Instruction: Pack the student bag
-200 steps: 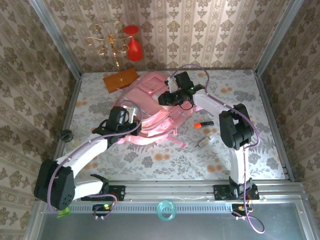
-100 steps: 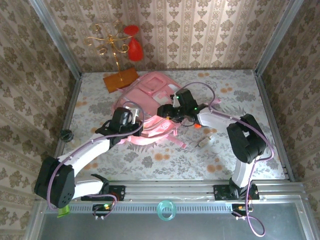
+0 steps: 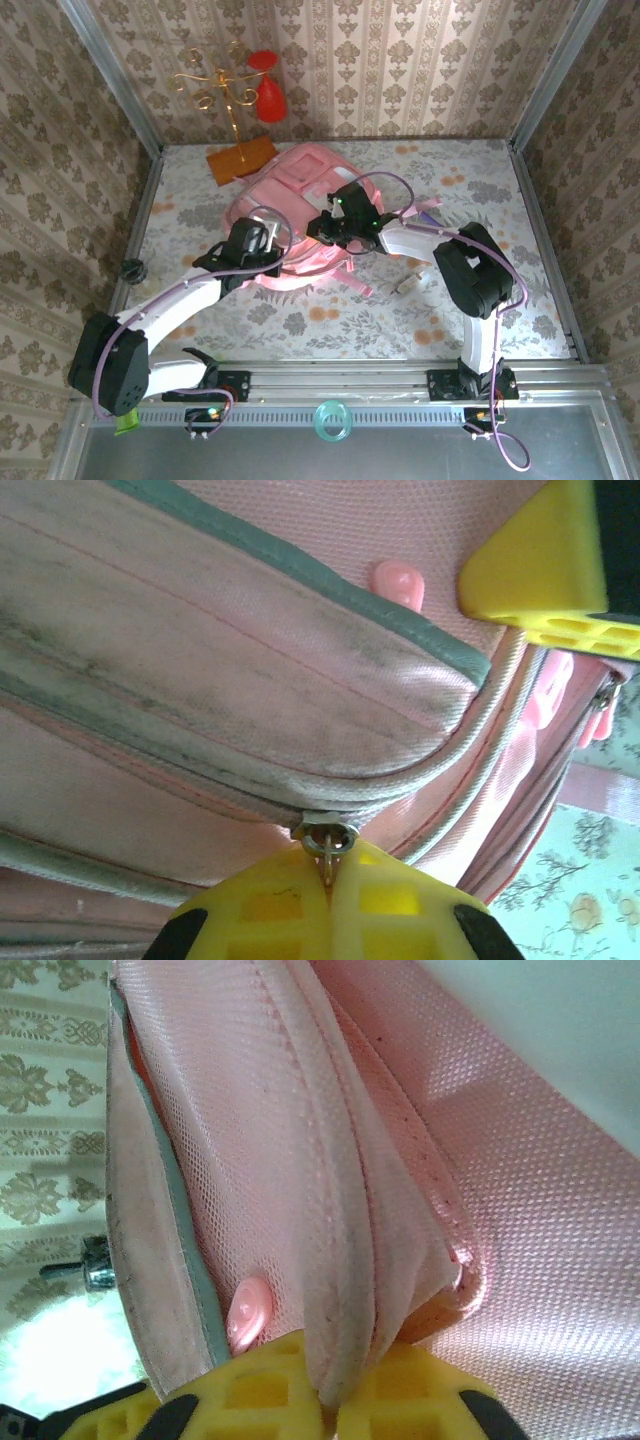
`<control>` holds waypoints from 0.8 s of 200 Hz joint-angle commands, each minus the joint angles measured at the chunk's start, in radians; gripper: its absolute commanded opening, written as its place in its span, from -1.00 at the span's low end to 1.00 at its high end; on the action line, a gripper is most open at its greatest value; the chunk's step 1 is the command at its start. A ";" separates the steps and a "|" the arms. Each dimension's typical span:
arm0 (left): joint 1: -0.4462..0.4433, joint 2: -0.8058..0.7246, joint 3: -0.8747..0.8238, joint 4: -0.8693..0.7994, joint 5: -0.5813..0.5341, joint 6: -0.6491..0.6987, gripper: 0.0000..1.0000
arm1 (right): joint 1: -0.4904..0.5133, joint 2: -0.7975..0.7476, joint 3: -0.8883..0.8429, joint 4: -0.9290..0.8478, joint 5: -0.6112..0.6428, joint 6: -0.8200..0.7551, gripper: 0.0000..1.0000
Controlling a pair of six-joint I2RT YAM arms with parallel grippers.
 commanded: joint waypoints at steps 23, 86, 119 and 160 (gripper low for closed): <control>0.010 -0.041 0.043 -0.158 -0.108 0.087 -1.00 | -0.084 -0.062 0.012 -0.110 0.030 -0.203 -1.00; 0.028 -0.006 0.114 -0.232 -0.090 0.140 -1.00 | -0.195 -0.025 0.188 -0.452 -0.117 -0.574 -1.00; 0.043 -0.010 0.135 -0.271 -0.029 0.161 -1.00 | -0.267 0.024 0.282 -0.571 -0.152 -0.660 -1.00; -0.003 -0.013 0.114 -0.207 0.144 0.137 -1.00 | -0.293 0.036 0.311 -0.560 -0.185 -0.612 -0.72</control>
